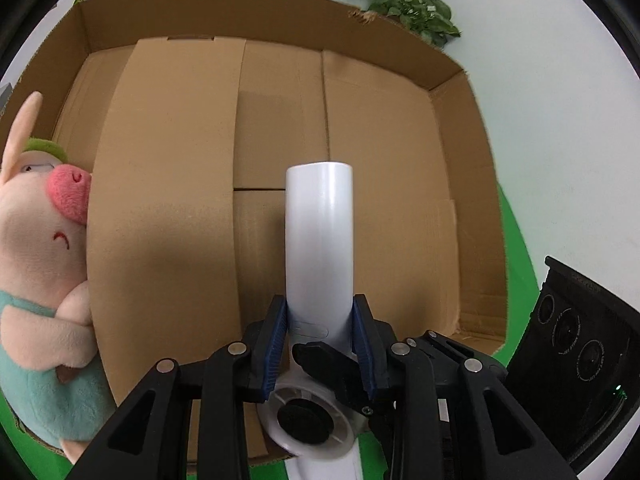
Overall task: Organize objects
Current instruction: 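Carry the hair dryer with both grippers and lower it into the box, then open both grippers to release the hair dryer inside the box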
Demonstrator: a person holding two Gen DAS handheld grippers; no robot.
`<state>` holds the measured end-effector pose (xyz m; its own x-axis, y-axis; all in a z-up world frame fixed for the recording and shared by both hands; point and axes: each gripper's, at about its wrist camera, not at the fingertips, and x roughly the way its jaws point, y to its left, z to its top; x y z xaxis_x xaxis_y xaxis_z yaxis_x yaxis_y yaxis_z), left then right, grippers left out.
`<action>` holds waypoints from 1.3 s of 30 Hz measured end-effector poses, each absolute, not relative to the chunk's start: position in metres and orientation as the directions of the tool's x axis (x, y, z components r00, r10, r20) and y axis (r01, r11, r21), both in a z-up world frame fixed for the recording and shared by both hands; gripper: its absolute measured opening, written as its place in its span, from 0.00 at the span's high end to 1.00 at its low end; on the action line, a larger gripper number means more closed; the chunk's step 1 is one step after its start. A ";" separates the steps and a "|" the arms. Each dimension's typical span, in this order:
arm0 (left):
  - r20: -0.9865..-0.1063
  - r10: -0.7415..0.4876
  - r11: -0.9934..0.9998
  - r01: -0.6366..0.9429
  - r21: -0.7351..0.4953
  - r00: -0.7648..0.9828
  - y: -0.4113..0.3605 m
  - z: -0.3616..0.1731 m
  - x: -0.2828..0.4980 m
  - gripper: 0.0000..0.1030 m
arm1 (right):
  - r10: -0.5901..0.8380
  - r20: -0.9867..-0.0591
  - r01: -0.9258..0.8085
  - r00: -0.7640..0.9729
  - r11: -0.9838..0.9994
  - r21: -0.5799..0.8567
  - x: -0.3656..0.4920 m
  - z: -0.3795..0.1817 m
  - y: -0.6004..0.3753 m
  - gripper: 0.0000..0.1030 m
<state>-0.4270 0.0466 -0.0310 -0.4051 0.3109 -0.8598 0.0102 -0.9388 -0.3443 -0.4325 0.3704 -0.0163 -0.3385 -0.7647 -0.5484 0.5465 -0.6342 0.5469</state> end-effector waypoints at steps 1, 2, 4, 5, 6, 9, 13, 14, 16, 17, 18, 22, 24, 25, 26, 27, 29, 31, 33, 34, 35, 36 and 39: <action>-0.862 0.315 -0.938 0.010 -0.347 -0.397 0.048 -0.035 -0.430 0.72 | -0.757 -0.561 0.539 -0.335 -0.642 0.545 -0.439 -0.021 0.369 0.77; -0.860 0.322 -0.936 0.004 -0.353 -0.395 0.046 -0.040 -0.429 0.71 | -0.756 -0.566 0.534 -0.329 -0.643 0.549 -0.441 -0.024 0.369 0.77; -0.862 0.342 -0.930 0.000 -0.369 -0.375 0.046 -0.048 -0.432 0.71 | -0.758 -0.570 0.524 -0.319 -0.642 0.560 -0.445 -0.029 0.369 0.77; -0.861 0.345 -0.929 -0.002 -0.371 -0.374 0.047 -0.050 -0.433 0.71 | -0.755 -0.571 0.520 -0.323 -0.646 0.559 -0.445 -0.030 0.370 0.76; -0.859 0.351 -0.926 -0.004 -0.376 -0.373 0.046 -0.050 -0.433 0.71 | -0.750 -0.574 0.519 -0.329 -0.652 0.553 -0.443 -0.029 0.370 0.75; -0.843 0.370 -0.917 -0.009 -0.398 -0.390 0.043 -0.044 -0.429 0.70 | -0.721 -0.599 0.520 -0.348 -0.680 0.517 -0.442 -0.026 0.372 0.71; -0.791 0.387 -0.908 -0.045 -0.417 -0.474 0.031 -0.015 -0.410 0.60 | -0.680 -0.629 0.501 -0.378 -0.721 0.479 -0.441 -0.019 0.383 0.48; -0.781 0.383 -0.909 -0.051 -0.414 -0.492 0.029 -0.010 -0.406 0.56 | -0.675 -0.629 0.500 -0.386 -0.726 0.472 -0.438 -0.015 0.387 0.41; -0.755 0.370 -0.912 -0.057 -0.406 -0.542 0.021 0.003 -0.391 0.52 | -0.658 -0.646 0.511 -0.387 -0.736 0.443 -0.429 -0.008 0.393 0.31; -0.748 0.370 -0.912 -0.062 -0.406 -0.551 0.018 0.006 -0.386 0.50 | -0.645 -0.659 0.514 -0.388 -0.745 0.426 -0.425 -0.007 0.394 0.26; -0.738 0.374 -0.910 -0.067 -0.410 -0.562 0.014 0.008 -0.379 0.50 | -0.630 -0.674 0.516 -0.387 -0.753 0.408 -0.421 -0.006 0.395 0.25; -0.722 0.374 -0.908 -0.074 -0.411 -0.582 0.002 0.010 -0.364 0.50 | -0.598 -0.724 0.525 -0.345 -0.762 0.380 -0.413 -0.014 0.382 0.25; -0.722 0.376 -0.907 -0.072 -0.414 -0.581 -0.003 0.008 -0.355 0.50 | -0.586 -0.746 0.528 -0.317 -0.762 0.374 -0.410 -0.022 0.375 0.25; -0.722 0.383 -0.904 -0.071 -0.422 -0.576 -0.005 0.005 -0.354 0.50 | -0.585 -0.752 0.531 -0.304 -0.759 0.377 -0.409 -0.025 0.372 0.25; -0.722 0.388 -0.902 -0.074 -0.426 -0.573 -0.007 0.002 -0.351 0.50 | -0.590 -0.752 0.534 -0.294 -0.754 0.383 -0.407 -0.027 0.369 0.27; -0.722 0.386 -0.903 -0.075 -0.424 -0.574 -0.008 0.001 -0.349 0.50 | -0.595 -0.749 0.536 -0.291 -0.750 0.387 -0.407 -0.029 0.368 0.31; -0.725 0.371 -0.911 -0.074 -0.406 -0.580 -0.011 -0.003 -0.345 0.50 | -0.592 -0.753 0.541 -0.287 -0.749 0.382 -0.406 -0.030 0.366 0.37; -0.732 0.352 -0.921 -0.075 -0.383 -0.584 -0.013 -0.008 -0.340 0.50 | -0.600 -0.750 0.540 -0.278 -0.744 0.395 -0.406 -0.032 0.366 0.38; -0.739 0.320 -0.935 -0.069 -0.349 -0.593 -0.014 -0.010 -0.337 0.50 | -0.584 -0.755 0.531 -0.298 -0.759 0.377 -0.403 -0.029 0.369 0.38; -0.739 0.293 -0.943 -0.059 -0.326 -0.606 -0.015 -0.009 -0.335 0.50 | -0.570 -0.755 0.526 -0.322 -0.771 0.358 -0.400 -0.025 0.370 0.38; -0.735 0.270 -0.951 -0.053 -0.304 -0.622 -0.015 -0.008 -0.331 0.48 | -0.553 -0.753 0.519 -0.357 -0.788 0.333 -0.395 -0.019 0.373 0.36; -0.728 0.244 -0.959 -0.046 -0.281 -0.641 -0.015 -0.006 -0.328 0.42 | -0.535 -0.748 0.512 -0.392 -0.803 0.306 -0.390 -0.013 0.377 0.27; -0.680 0.146 -0.980 -0.013 -0.197 -0.718 -0.014 0.004 -0.309 0.28 | -0.489 -0.701 0.485 -0.520 -0.844 0.230 -0.369 0.009 0.389 0.10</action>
<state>-0.3085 -0.0138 0.0041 -0.7181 0.1463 -0.6803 -0.0132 -0.9803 -0.1970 -0.3688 0.3889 0.0087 -0.5196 -0.4891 -0.7006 0.4845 -0.8440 0.2299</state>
